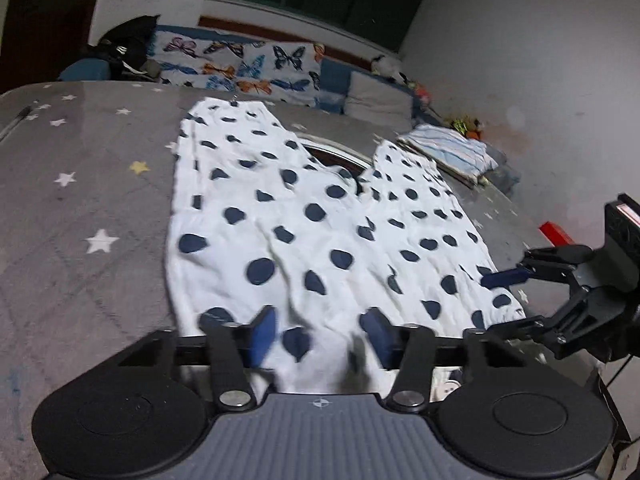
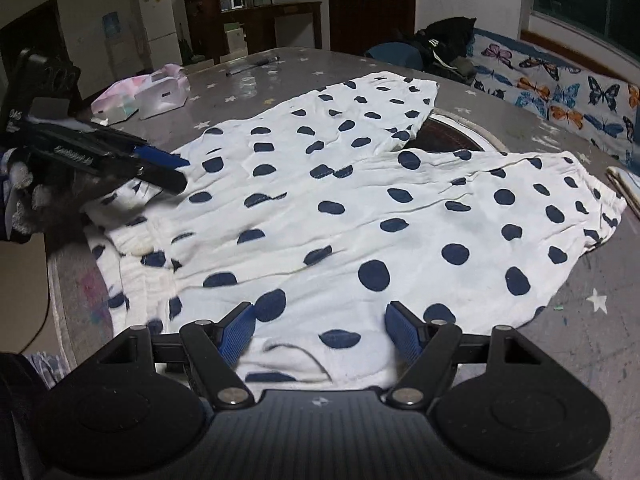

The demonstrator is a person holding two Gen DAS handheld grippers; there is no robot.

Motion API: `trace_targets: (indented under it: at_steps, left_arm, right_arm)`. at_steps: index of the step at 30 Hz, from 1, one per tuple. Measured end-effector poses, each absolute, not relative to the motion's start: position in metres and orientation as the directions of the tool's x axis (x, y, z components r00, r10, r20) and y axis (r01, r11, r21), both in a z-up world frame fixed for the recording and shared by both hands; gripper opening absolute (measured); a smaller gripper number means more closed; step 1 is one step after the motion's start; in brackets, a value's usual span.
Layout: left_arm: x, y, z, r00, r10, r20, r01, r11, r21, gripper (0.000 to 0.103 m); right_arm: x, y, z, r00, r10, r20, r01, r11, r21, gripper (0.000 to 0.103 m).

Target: Fold clothes

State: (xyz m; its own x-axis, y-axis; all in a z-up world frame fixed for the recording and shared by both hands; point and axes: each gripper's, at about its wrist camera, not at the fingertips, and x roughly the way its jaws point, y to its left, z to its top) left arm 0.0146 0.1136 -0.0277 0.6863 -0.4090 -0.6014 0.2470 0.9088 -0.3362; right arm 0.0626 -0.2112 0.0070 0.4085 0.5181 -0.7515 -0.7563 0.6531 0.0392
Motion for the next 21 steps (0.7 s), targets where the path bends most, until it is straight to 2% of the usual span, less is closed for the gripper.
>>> trace_targets:
  at_steps: [1, 3, 6, 12, 17, 21]
  left_arm:
    - [0.013, 0.117, -0.028, 0.690, -0.396, -0.606, 0.234, 0.914, -0.332, 0.035]
    - [0.010, 0.123, -0.028, 0.698, -0.375, -0.610, 0.209, 0.921, -0.329, 0.029]
    - [0.007, 0.125, -0.026, 0.706, -0.346, -0.618, 0.186, 0.932, -0.310, 0.026]
    - [0.008, 0.114, -0.010, 0.725, -0.307, -0.617, 0.204, 0.951, -0.233, 0.027]
    - [0.032, 0.104, -0.003, 0.733, -0.314, -0.603, 0.224, 0.949, -0.221, 0.027]
    - [0.054, 0.106, -0.011, 0.725, -0.283, -0.627, 0.182, 0.958, -0.222, 0.027]
  right_arm:
    - [0.062, -0.212, 0.007, 0.409, 0.515, -0.753, -0.756, 0.653, 0.036, 0.074]
    - [0.060, -0.214, 0.006, 0.410, 0.509, -0.757, -0.756, 0.654, 0.030, 0.075]
    - [0.058, -0.216, 0.004, 0.411, 0.499, -0.763, -0.756, 0.655, 0.021, 0.075]
    - [0.056, -0.220, 0.005, 0.414, 0.489, -0.768, -0.753, 0.658, 0.013, 0.075]
    - [0.071, -0.220, 0.017, 0.442, 0.501, -0.744, -0.736, 0.677, 0.018, 0.075]
    - [0.093, -0.220, 0.019, 0.478, 0.494, -0.726, -0.706, 0.708, 0.017, 0.075]
